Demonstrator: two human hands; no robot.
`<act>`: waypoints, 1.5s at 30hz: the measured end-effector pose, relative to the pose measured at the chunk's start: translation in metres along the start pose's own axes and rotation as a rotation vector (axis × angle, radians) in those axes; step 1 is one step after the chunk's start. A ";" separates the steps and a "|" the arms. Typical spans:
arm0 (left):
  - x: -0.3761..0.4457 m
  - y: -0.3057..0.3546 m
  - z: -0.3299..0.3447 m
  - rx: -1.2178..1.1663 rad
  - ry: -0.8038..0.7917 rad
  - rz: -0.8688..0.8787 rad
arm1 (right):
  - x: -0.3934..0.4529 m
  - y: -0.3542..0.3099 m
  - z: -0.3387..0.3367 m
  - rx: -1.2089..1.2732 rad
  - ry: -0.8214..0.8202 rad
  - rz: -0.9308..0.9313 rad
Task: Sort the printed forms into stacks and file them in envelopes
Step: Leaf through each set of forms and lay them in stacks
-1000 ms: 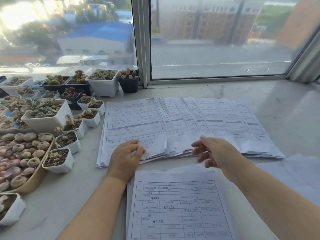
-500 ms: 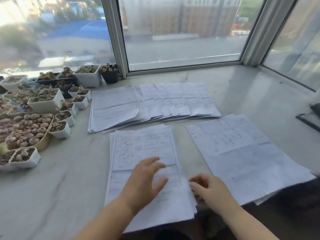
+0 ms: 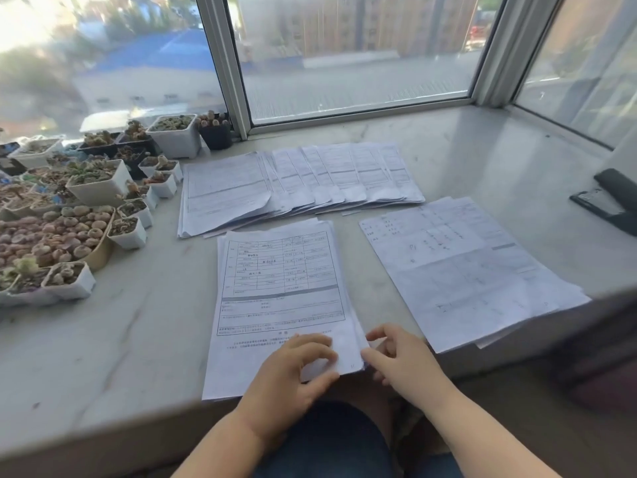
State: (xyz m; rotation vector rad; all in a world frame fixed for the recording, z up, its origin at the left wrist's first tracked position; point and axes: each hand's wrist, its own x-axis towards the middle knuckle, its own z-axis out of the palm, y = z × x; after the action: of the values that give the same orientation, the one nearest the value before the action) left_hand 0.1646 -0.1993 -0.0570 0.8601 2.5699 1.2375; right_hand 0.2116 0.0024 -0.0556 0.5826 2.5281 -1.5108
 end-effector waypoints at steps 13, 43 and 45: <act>0.003 0.001 -0.004 -0.035 0.013 0.047 | -0.004 -0.006 0.006 0.184 0.051 0.054; 0.001 -0.003 -0.003 -0.080 0.118 0.006 | 0.011 -0.031 0.001 0.179 -0.210 0.262; 0.002 -0.004 -0.005 -0.042 0.095 0.021 | 0.009 -0.033 0.004 0.185 -0.178 0.267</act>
State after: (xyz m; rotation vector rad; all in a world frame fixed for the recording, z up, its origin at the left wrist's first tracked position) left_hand 0.1591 -0.2032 -0.0571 0.8408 2.6042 1.3647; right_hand 0.1898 -0.0123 -0.0335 0.7411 2.0990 -1.6248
